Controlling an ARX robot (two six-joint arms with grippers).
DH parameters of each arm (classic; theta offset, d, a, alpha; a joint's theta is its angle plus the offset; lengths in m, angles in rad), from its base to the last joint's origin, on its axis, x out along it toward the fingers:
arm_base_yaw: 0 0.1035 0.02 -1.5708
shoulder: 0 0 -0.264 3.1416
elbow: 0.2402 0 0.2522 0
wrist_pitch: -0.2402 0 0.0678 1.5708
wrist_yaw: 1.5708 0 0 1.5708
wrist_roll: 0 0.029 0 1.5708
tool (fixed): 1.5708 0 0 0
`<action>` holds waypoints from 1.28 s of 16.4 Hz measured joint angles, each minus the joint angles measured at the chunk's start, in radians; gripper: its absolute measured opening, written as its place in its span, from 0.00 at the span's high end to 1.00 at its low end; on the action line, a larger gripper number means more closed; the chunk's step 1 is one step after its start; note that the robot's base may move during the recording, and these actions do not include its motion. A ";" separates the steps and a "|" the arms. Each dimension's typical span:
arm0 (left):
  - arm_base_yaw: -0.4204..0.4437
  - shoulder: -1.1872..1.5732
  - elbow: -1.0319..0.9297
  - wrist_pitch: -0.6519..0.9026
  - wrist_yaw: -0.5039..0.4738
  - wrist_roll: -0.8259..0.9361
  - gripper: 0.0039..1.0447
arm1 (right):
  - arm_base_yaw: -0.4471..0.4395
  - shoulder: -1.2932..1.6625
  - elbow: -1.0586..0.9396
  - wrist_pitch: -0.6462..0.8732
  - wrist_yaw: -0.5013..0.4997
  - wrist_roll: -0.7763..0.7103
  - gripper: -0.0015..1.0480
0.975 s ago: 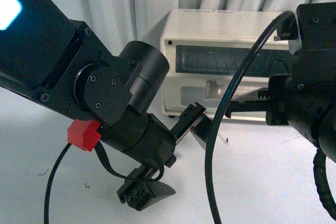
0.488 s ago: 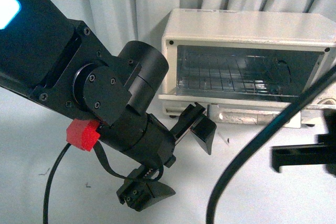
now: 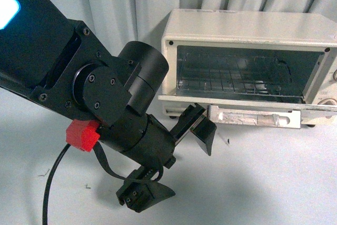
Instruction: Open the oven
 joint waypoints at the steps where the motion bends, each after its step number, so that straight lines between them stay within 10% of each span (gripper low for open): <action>1: 0.000 0.000 0.000 0.000 0.000 0.000 0.06 | 0.014 -0.032 0.000 -0.018 -0.065 0.024 0.38; 9: 0.000 0.000 0.000 0.000 0.000 0.000 0.06 | 0.163 -0.218 0.000 -0.200 0.039 0.085 0.98; 17: 0.001 0.000 0.000 0.000 -0.003 0.000 0.06 | 0.163 -0.431 0.001 -0.426 0.040 0.086 0.98; 21: 0.001 0.000 0.000 0.000 0.000 0.000 0.06 | 0.163 -0.433 0.001 -0.423 0.040 0.085 0.64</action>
